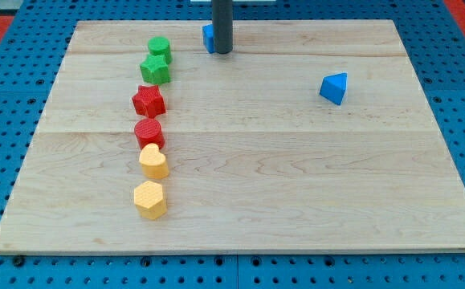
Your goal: Place the blue cube above the green circle
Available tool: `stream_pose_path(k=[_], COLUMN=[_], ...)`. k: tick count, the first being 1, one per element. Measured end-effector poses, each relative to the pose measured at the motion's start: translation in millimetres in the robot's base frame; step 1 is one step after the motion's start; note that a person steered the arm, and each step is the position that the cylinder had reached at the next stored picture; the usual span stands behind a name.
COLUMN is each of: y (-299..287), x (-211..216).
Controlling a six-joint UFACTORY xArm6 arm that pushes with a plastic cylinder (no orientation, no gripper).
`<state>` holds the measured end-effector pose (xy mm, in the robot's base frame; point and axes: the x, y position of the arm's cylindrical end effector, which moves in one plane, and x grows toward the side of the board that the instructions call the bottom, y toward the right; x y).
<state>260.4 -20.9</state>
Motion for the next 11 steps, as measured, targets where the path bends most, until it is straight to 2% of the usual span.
stream_pose_path(k=[1, 2, 3, 4, 6, 8, 11], y=[22, 46, 15, -5, -5, -39, -59], x=[0, -28, -45, -35, -6, -20, -20])
